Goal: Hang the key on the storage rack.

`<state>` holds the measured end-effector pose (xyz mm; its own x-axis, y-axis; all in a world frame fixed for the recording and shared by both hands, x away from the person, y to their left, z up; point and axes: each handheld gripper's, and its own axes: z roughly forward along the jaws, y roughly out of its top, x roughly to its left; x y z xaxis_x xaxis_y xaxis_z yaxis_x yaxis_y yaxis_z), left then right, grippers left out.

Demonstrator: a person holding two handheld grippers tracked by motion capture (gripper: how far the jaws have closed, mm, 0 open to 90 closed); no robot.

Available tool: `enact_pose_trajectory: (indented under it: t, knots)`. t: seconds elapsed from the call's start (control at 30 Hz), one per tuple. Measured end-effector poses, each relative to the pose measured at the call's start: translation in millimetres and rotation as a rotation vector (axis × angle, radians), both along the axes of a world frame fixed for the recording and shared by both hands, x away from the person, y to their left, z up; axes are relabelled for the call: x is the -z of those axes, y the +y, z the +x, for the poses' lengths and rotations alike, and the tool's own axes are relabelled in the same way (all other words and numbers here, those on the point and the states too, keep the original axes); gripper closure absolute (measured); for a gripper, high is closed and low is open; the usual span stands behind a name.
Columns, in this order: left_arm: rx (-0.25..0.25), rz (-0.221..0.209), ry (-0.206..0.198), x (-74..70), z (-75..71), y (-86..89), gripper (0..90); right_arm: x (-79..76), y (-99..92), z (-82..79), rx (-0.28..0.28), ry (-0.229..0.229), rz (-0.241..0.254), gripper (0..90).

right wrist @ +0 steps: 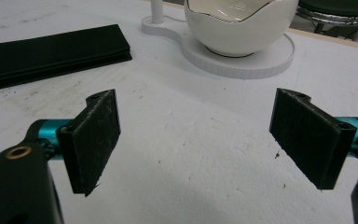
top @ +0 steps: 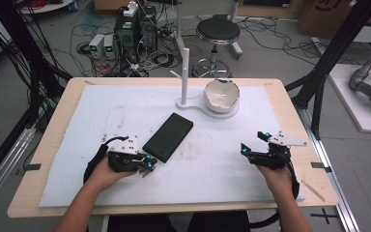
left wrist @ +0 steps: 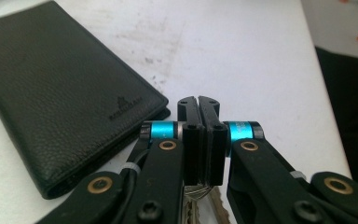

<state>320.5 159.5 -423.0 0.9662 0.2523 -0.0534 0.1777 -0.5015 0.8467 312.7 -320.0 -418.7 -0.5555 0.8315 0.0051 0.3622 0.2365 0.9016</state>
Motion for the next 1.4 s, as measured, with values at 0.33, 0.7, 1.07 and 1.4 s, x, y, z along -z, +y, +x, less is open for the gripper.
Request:
enact_pose_trajectory:
  t: [0.33, 0.7, 1.07, 1.4]
  knots:
    - [-0.024, -0.15, -0.038, -31.2, -5.5, 10.0, 88.3, 0.3, 0.8, 1.1, -0.001, -0.002, 0.0, 16.3]
    - [-0.042, -0.212, -0.062, -68.9, 1.0, 3.9, 88.3, -0.6, -4.4, 2.6, 0.018, -0.007, 0.041, 16.3]
    - [-0.075, -0.256, -0.067, -126.6, 51.7, -19.0, 88.2, -2.0, -4.0, 2.3, 0.012, -0.005, 0.05, 16.3]
    - [-0.083, -0.218, -0.083, -156.7, 107.9, -56.5, 88.2, -3.0, 2.3, 3.8, 0.003, -0.01, 0.038, 16.3]
